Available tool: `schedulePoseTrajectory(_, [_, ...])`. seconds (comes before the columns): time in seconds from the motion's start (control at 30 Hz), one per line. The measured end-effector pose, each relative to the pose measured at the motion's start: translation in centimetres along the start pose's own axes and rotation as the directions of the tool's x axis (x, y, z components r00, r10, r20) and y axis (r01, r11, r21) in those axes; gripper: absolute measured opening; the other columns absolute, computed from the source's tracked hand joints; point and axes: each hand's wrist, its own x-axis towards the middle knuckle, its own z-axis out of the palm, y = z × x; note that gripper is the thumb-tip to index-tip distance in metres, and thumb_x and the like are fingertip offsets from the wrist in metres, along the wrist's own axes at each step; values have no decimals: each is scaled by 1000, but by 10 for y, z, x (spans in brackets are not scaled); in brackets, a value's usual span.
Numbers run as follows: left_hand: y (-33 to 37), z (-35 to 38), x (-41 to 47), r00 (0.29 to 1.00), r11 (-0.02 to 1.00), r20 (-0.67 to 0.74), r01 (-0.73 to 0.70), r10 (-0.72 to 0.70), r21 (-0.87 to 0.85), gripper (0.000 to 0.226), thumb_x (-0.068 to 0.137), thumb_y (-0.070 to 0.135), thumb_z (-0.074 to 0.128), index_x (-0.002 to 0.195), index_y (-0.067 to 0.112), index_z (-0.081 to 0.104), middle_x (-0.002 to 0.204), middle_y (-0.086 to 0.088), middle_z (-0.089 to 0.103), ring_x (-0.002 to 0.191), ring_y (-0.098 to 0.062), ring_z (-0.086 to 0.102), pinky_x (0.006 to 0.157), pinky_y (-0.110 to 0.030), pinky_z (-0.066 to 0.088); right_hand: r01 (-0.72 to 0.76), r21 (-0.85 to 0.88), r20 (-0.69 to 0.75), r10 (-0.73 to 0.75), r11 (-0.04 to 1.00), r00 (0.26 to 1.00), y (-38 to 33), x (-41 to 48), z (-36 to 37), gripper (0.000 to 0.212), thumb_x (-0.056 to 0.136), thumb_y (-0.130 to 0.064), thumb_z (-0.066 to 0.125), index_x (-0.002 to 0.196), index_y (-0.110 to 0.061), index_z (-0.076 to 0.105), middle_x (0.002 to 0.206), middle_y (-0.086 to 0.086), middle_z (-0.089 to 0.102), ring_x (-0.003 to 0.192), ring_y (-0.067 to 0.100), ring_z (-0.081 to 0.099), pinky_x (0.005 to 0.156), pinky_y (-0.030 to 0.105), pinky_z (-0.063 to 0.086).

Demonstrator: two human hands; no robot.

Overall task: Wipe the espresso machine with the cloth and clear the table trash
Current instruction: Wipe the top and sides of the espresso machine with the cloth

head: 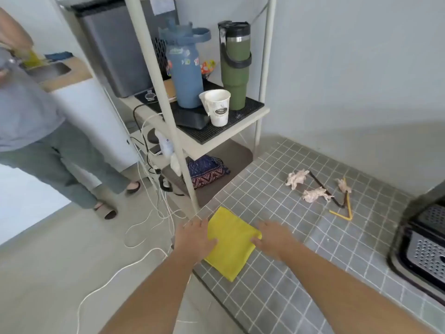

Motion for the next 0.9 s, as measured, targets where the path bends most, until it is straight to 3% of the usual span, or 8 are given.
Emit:
schedulePoseTrajectory(0.1, [-4, 11, 0, 999, 999, -37, -7, 6, -32, 58, 93, 45, 40, 142, 16, 30, 145, -6, 39, 130, -27, 42, 101, -43, 39, -44, -53, -46, 42, 998, 998, -8, 13, 11, 51, 93, -47, 42, 133, -16, 41, 133, 8, 49, 122, 28, 47, 98, 41, 41])
schedulePoseTrajectory(0.17, [-5, 13, -2, 1000, 996, -24, 16, -18, -88, 49, 95, 40, 41, 138, 17, 34, 139, -6, 45, 124, -28, 49, 97, -41, 43, -101, 25, -47, 102, 995, 994, -11, 20, 15, 43, 91, -40, 48, 127, -15, 46, 127, 8, 52, 117, 27, 51, 93, 39, 46])
schedulePoseTrajectory(0.33, [1, 13, -6, 998, 994, -29, 58, -61, -93, 38, 99, 35, 38, 129, 13, 43, 131, -7, 51, 119, -28, 53, 96, -41, 43, -142, 172, -20, 147, 975, 989, -12, 24, 20, 10, 88, -25, 51, 91, -15, 53, 97, 6, 53, 94, 24, 55, 71, 30, 41])
schedulePoseTrajectory(0.43, [4, 14, -7, 997, 990, -65, 41, -50, -135, 37, 99, 33, 37, 126, 11, 46, 130, -8, 48, 119, -26, 50, 95, -40, 42, -90, 264, -32, 102, 960, 994, -10, 18, 15, 26, 88, -22, 52, 68, -25, 36, 90, 2, 48, 82, 19, 47, 69, 27, 38])
schedulePoseTrajectory(0.53, [12, -5, -10, 991, 967, -129, 12, -46, -253, 34, 99, 31, 36, 127, 11, 43, 129, -8, 50, 115, -27, 52, 91, -40, 44, -70, 442, -84, 120, 894, 989, -5, 4, -6, 14, 90, -22, 52, 80, -19, 43, 73, -2, 46, 64, 13, 45, 55, 25, 34])
schedulePoseTrajectory(0.67, [39, -49, -17, 964, 922, -263, -68, -37, -381, 25, 98, 29, 38, 117, 12, 41, 109, -12, 64, 98, -33, 61, 78, -41, 46, 7, 643, -266, 215, 766, 940, 10, -28, -46, 19, 91, -22, 53, 75, -21, 43, 66, -3, 45, 58, 13, 44, 50, 23, 34])
schedulePoseTrajectory(0.77, [68, -94, -25, 913, 913, -408, -177, 13, -367, 26, 98, 30, 41, 118, 12, 42, 106, -11, 65, 99, -33, 61, 75, -40, 45, 88, 650, -424, 265, 755, 866, 30, -64, -92, 7, 91, -21, 54, 88, -18, 49, 70, -3, 50, 60, 11, 46, 51, 23, 36])
schedulePoseTrajectory(0.9, [124, -157, -37, 820, 874, -560, -355, 121, -330, 23, 97, 31, 44, 110, 12, 45, 102, -11, 66, 96, -34, 61, 69, -38, 41, 170, 625, -595, 325, 762, 735, 65, -120, -154, 5, 90, -21, 56, 88, -18, 52, 72, 0, 55, 69, 20, 52, 55, 25, 38])
